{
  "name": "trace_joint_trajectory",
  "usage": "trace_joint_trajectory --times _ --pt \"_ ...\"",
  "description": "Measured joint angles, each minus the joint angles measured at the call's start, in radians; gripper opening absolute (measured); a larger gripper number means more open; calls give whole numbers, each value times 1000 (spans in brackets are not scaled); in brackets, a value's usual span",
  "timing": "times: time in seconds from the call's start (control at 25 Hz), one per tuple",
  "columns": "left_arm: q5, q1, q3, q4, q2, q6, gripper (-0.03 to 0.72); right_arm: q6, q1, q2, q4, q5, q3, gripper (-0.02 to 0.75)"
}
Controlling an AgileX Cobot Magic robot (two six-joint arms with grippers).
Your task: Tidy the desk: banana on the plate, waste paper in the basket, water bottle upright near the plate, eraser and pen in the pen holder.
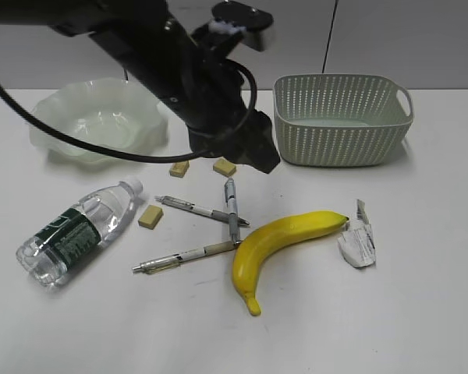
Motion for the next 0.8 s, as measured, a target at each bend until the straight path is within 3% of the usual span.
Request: trace_joint_trajectory --times 0.4,0.6,0.8 --pt "166 -105 -344 237 339 -169 578 0 0 0 0 -1 0 473" --pt "265 -118 -455 252 450 -185 578 0 0 0 0 -1 0 473" --pt "277 -127 -474 252 501 -201 578 0 0 0 0 -1 0 473"
